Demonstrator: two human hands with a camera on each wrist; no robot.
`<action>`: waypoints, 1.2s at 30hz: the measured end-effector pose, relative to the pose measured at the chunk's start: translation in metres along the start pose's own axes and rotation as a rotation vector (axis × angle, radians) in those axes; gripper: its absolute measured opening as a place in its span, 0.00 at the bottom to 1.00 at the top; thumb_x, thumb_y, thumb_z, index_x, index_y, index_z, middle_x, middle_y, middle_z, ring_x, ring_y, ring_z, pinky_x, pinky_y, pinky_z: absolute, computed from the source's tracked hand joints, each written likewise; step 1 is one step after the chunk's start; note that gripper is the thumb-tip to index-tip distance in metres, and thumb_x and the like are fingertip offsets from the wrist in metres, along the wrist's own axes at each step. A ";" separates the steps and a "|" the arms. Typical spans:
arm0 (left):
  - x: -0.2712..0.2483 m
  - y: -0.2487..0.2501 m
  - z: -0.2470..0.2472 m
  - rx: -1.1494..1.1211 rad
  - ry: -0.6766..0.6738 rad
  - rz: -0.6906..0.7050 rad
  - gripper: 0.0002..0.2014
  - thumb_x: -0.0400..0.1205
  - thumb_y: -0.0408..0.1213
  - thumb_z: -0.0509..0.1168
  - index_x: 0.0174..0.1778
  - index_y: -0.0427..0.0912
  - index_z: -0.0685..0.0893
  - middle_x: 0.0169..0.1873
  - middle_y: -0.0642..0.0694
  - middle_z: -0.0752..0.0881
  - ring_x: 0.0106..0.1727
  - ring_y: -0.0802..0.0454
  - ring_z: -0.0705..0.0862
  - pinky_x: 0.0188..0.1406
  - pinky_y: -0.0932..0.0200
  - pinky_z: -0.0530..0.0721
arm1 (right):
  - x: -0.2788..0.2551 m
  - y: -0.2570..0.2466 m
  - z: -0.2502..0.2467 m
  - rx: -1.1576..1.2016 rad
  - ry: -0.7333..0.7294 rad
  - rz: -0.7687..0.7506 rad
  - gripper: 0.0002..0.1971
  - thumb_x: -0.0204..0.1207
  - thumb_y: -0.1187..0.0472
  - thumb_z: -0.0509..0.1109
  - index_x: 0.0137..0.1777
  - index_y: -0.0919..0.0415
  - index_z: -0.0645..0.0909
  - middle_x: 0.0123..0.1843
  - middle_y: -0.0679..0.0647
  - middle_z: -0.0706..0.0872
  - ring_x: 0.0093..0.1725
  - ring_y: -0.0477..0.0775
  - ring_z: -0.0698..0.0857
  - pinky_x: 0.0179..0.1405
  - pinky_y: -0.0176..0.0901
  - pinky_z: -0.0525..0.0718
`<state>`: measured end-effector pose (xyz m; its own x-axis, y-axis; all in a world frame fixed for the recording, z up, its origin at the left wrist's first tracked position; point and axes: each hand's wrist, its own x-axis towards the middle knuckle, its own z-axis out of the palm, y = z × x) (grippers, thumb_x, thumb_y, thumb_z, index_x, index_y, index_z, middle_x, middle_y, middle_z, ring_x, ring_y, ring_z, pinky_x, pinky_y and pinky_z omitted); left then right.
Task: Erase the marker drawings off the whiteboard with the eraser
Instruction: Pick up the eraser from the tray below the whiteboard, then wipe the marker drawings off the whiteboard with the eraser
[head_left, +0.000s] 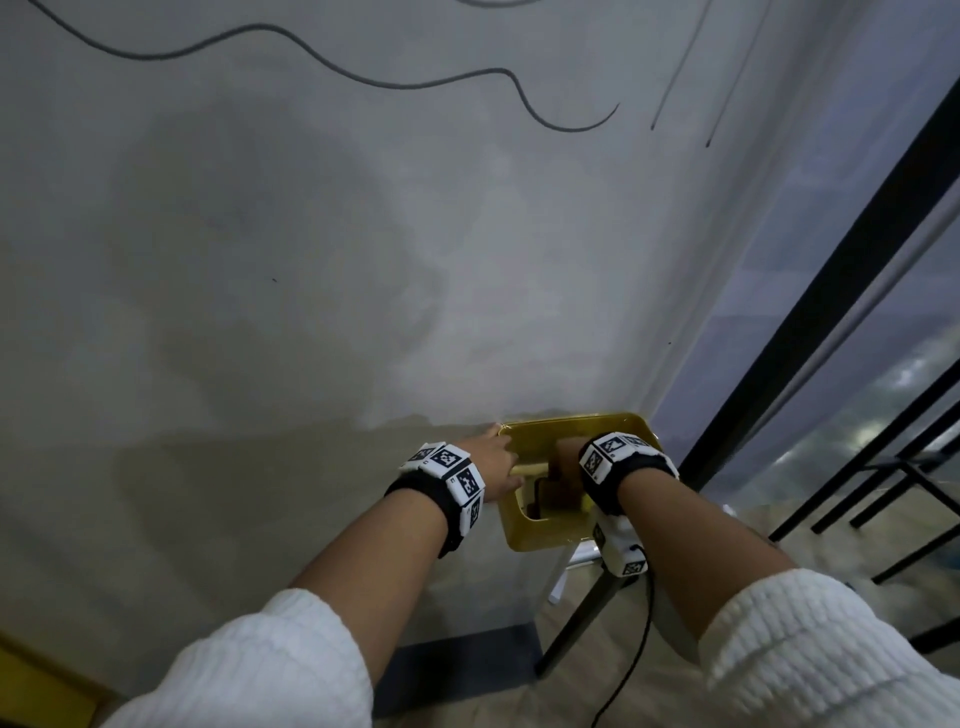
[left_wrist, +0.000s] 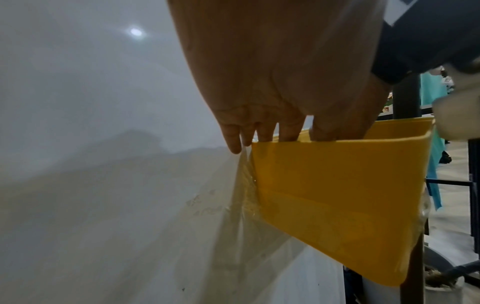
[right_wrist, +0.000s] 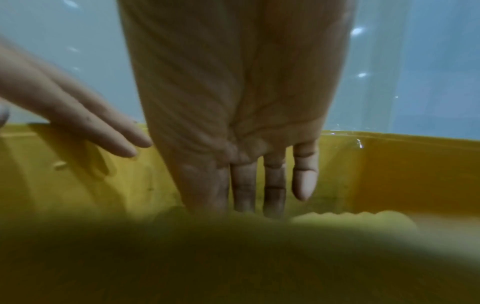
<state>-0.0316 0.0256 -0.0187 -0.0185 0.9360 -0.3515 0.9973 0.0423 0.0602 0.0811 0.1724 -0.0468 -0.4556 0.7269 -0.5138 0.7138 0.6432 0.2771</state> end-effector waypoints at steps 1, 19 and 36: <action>0.000 0.001 -0.002 -0.034 -0.007 -0.011 0.26 0.87 0.50 0.50 0.77 0.37 0.69 0.80 0.37 0.61 0.83 0.41 0.50 0.78 0.41 0.60 | 0.023 0.008 0.007 0.025 0.034 -0.042 0.11 0.67 0.39 0.69 0.44 0.42 0.79 0.41 0.51 0.87 0.37 0.59 0.86 0.42 0.57 0.87; -0.144 -0.033 -0.161 -0.986 0.821 -0.025 0.11 0.86 0.38 0.59 0.53 0.33 0.80 0.36 0.40 0.80 0.32 0.51 0.80 0.30 0.66 0.82 | -0.234 -0.004 -0.192 0.272 0.622 -0.578 0.39 0.75 0.47 0.71 0.82 0.49 0.56 0.75 0.53 0.71 0.71 0.54 0.73 0.62 0.38 0.69; -0.372 -0.109 -0.268 -0.555 1.436 -0.206 0.14 0.88 0.39 0.54 0.52 0.34 0.81 0.40 0.37 0.81 0.34 0.52 0.81 0.34 0.61 0.82 | -0.330 -0.117 -0.319 -0.223 1.785 -0.774 0.29 0.70 0.44 0.55 0.68 0.55 0.80 0.52 0.65 0.84 0.43 0.67 0.83 0.39 0.53 0.81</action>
<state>-0.1521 -0.2340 0.3560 -0.5209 0.4214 0.7424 0.8246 0.0234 0.5652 -0.0211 -0.0661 0.3495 -0.6148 -0.4015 0.6788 0.1256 0.7998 0.5869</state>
